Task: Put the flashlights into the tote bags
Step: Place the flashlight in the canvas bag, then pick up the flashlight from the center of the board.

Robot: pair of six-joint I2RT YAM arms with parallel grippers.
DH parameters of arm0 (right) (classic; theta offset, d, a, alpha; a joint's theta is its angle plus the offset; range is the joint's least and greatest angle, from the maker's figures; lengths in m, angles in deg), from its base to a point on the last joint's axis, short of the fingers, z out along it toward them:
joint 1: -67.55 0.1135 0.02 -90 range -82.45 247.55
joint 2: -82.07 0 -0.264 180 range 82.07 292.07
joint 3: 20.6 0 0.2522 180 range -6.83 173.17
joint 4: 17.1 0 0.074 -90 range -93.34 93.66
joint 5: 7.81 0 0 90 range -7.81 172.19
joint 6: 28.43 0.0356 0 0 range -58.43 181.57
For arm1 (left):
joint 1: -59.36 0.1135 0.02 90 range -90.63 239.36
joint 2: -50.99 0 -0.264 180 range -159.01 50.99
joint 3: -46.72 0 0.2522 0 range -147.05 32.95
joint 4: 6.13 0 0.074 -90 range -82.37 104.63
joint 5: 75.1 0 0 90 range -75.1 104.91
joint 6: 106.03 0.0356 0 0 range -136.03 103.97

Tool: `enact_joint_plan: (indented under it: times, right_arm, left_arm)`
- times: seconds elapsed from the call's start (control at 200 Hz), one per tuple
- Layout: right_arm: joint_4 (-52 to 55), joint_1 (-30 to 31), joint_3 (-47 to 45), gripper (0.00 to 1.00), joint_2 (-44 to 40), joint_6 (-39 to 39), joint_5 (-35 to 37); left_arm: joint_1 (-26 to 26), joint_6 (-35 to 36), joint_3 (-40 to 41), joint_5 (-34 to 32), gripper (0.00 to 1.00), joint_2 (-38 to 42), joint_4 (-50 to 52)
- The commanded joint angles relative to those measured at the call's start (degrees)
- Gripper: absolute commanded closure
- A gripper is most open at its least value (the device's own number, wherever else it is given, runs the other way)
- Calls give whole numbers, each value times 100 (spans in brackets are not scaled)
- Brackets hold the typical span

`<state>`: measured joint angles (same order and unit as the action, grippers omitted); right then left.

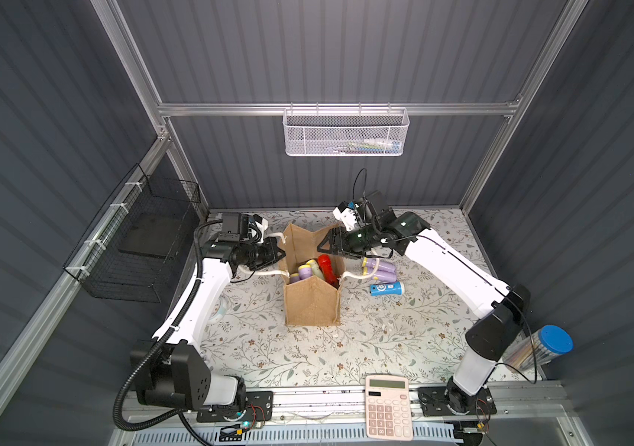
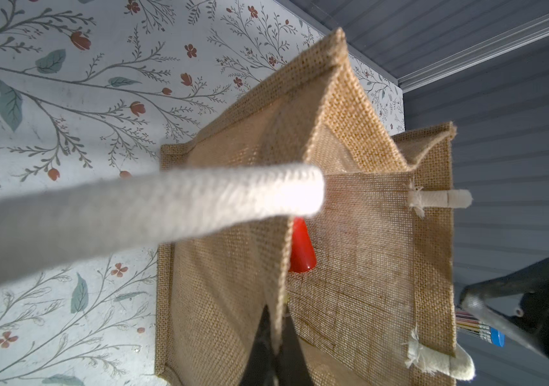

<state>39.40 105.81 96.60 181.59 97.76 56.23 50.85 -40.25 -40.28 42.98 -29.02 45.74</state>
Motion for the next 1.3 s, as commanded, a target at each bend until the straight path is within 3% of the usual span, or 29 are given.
enact_joint_plan:
  times: [0.0,0.35,0.56,1.06,1.296]
  right_arm:
    - [-238,-165,-205,37,-341,77,137]
    - [-1375,-1120,-2200,35,-1912,1082,533]
    - [-1341,-1619,-3172,34,-2409,1801,982]
    - [-1145,-1892,-4871,43,-2680,3425,1811]
    - [-1215,-1793,-4990,44,-2083,3832,1962]
  left_arm:
    - [34,85,21,5,100,190,-119]
    - [34,76,11,22,100,109,-181]
    - [34,41,2,66,100,64,-229]
    - [34,67,44,44,100,108,-234]
    - [34,94,41,46,100,108,-229]
